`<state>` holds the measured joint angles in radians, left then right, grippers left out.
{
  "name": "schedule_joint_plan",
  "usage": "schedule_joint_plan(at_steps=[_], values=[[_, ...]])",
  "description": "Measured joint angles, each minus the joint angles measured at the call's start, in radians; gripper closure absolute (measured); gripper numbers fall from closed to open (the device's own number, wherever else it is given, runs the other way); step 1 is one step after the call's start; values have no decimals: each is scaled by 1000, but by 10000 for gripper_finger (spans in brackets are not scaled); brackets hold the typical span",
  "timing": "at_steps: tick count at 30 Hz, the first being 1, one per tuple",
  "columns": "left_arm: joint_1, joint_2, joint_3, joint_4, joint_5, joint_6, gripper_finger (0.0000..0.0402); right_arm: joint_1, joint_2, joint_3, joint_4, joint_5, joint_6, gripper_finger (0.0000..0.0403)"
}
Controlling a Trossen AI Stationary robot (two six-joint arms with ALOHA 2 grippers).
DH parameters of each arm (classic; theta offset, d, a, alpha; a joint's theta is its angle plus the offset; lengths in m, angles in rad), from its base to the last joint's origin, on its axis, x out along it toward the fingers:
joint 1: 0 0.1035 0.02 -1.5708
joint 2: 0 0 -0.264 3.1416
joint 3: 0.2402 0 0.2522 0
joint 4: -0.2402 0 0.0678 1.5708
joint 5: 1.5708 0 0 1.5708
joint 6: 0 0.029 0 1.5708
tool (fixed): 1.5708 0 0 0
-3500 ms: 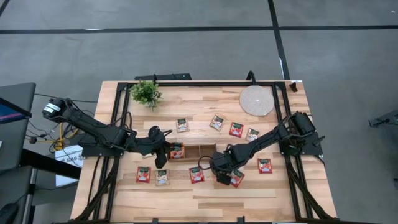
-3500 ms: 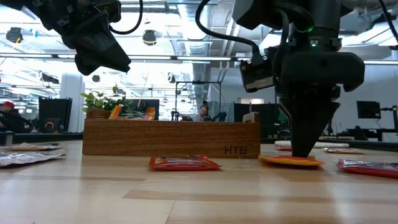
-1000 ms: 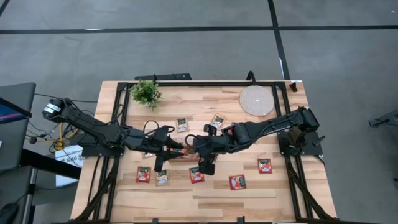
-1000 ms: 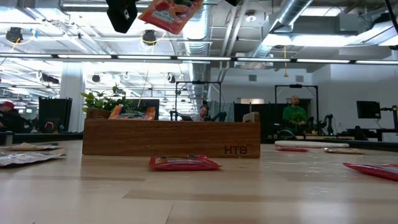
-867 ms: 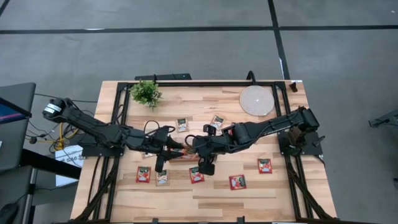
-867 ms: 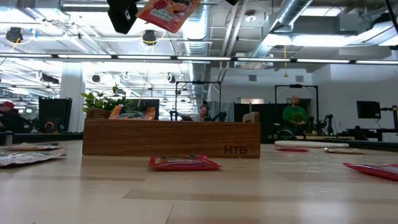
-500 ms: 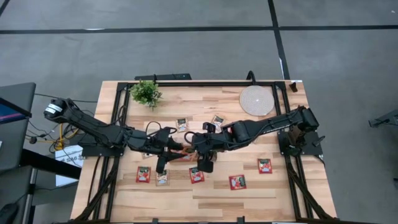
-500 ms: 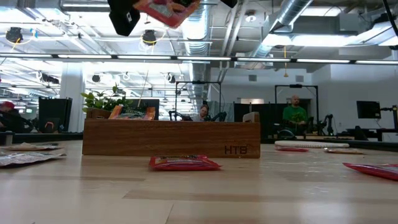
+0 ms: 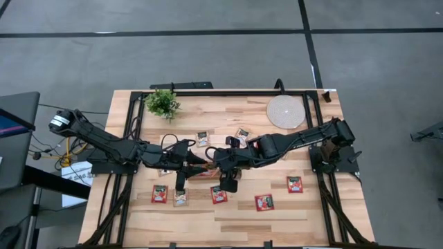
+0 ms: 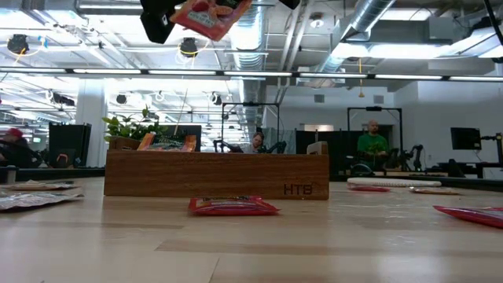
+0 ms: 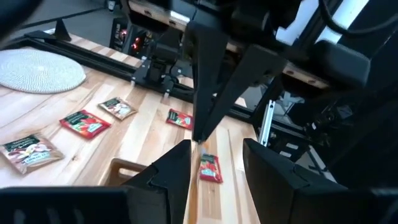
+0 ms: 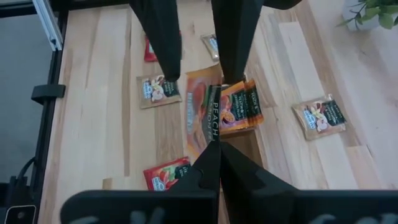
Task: Pick & Place Tea
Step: Put the orange tea bag into the left section of the wooden organizer
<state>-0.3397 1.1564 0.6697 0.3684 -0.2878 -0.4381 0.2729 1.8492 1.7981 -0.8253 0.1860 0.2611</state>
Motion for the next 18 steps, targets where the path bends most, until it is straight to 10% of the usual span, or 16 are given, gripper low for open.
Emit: schedule_joint_plan(at_steps=[18], values=[[0, 22, 0, 37, -6, -46, 372, 0, 0, 0, 8, -2, 0, 403]])
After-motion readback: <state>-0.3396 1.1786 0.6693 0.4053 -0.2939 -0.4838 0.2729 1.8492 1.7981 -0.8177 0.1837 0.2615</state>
